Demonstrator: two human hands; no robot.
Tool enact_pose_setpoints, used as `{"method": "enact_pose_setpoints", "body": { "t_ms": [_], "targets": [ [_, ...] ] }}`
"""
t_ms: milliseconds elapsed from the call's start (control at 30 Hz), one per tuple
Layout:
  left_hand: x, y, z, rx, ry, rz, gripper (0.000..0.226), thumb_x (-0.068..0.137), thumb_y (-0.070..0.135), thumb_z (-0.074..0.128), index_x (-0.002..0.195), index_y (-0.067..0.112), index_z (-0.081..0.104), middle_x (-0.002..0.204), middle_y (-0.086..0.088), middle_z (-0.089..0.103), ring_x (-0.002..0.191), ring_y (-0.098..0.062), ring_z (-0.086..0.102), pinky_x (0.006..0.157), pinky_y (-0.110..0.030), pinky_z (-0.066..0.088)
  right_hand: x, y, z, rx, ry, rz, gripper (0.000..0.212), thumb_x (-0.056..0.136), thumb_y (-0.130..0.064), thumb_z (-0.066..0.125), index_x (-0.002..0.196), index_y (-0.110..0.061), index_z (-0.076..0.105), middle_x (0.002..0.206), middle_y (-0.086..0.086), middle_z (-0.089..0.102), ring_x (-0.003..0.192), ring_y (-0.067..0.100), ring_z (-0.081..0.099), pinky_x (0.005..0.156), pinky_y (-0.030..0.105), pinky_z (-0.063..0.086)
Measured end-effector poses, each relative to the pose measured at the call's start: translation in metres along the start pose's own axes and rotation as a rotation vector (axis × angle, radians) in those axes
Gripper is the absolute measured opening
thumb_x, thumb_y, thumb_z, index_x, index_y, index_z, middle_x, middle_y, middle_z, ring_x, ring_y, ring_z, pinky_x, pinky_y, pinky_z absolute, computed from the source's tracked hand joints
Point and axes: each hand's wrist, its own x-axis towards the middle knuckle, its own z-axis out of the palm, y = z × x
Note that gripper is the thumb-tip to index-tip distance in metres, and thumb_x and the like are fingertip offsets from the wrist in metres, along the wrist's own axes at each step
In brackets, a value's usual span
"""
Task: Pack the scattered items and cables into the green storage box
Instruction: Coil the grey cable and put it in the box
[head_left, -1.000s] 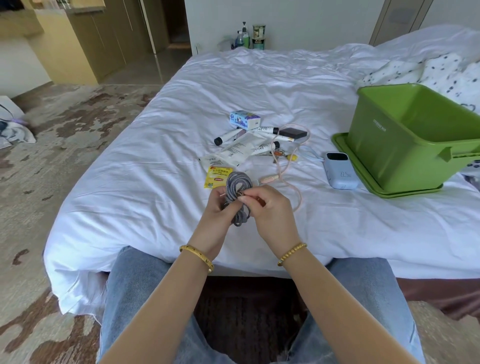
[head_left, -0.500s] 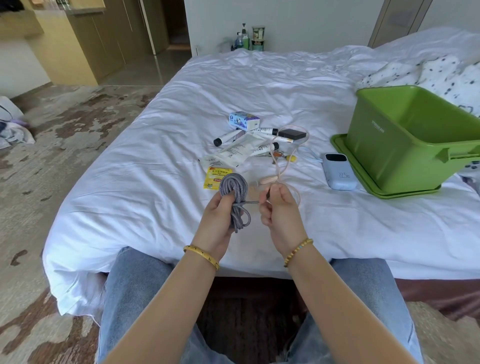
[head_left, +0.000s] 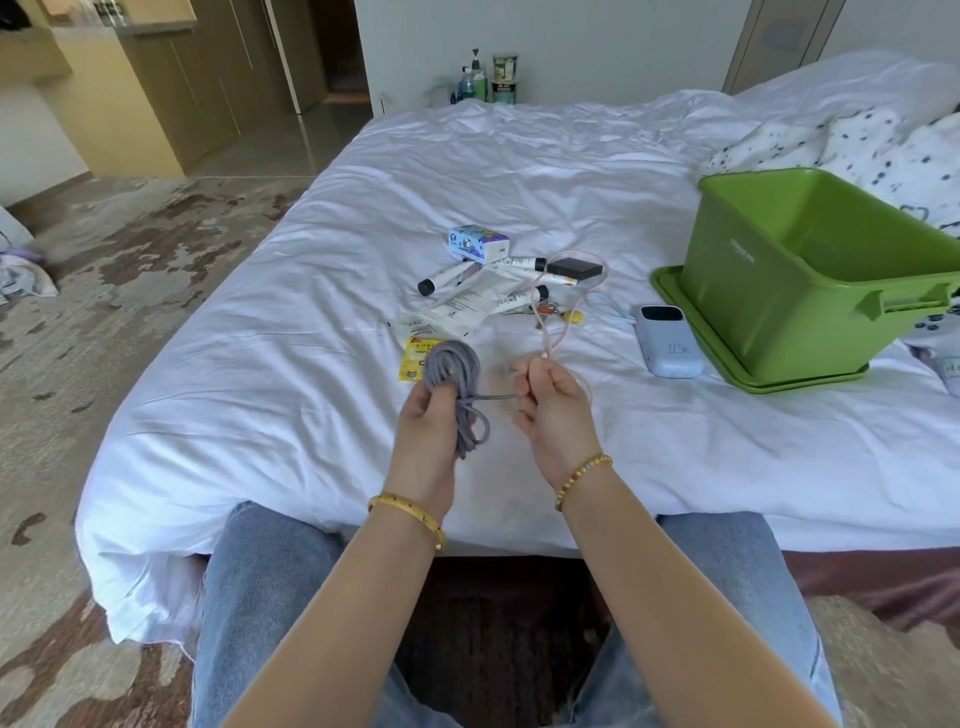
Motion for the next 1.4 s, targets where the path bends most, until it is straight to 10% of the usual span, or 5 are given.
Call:
{"method": "enact_pose_setpoints", "body": {
  "t_ms": [267,733,933,1200,1400],
  "targets": [
    [0.015,-0.018,-0.005,0.287,0.257,0.2,0.029,0.093,0.016,0.047,0.065,0.018,0.039,0.063,-0.001,0.044,0.056,-0.015,0.041,0.057,-0.032,0.037,-0.032,0.014,0.019,-0.512,-0.26,-0.198,0.025,0.095,-0.001,0.037,0.084,-0.005,0.059,0.067,0.004,0.048,0.044,0.003,0.046,0.046,0.014,0.047],
    [0.005,-0.027,-0.011,0.319,-0.094,0.212,0.016,0.1,0.025,0.035,0.095,0.018,0.048,0.081,0.003,0.053,0.068,-0.006,0.049,0.052,-0.009,0.04,-0.022,0.002,0.007,-0.563,-0.111,0.019,0.016,0.086,-0.011,0.06,0.072,-0.016,0.057,0.065,-0.002,0.061,0.044,-0.006,0.053,0.037,0.011,0.04],
    [0.007,-0.032,-0.014,0.402,-0.129,0.321,0.012,0.098,0.018,0.04,0.104,0.012,0.049,0.071,-0.001,0.056,0.062,-0.014,0.051,0.057,-0.029,0.043,-0.018,0.0,0.003,-0.37,-0.048,0.24,0.023,0.086,-0.012,0.063,0.105,-0.004,0.05,0.068,0.004,0.061,0.041,-0.001,0.055,0.039,0.013,0.045],
    [0.011,-0.039,-0.018,0.546,-0.16,0.416,0.012,0.094,0.012,0.05,0.104,0.006,0.053,0.064,-0.005,0.055,0.055,-0.019,0.048,0.059,-0.039,0.045,-0.018,0.01,-0.003,-0.281,0.013,0.242,0.013,0.088,-0.008,0.061,0.078,-0.009,0.052,0.07,0.004,0.057,0.049,0.002,0.058,0.043,0.012,0.048],
    [0.009,-0.036,-0.026,0.423,-0.303,0.221,0.01,0.097,0.022,0.045,0.098,0.027,0.053,0.083,-0.002,0.057,0.069,-0.011,0.051,0.057,-0.022,0.043,-0.013,0.004,-0.009,-0.418,-0.152,0.313,0.023,0.088,-0.015,0.061,0.11,-0.013,0.057,0.068,-0.003,0.049,0.044,0.004,0.039,0.042,0.015,0.04]
  ]
}}
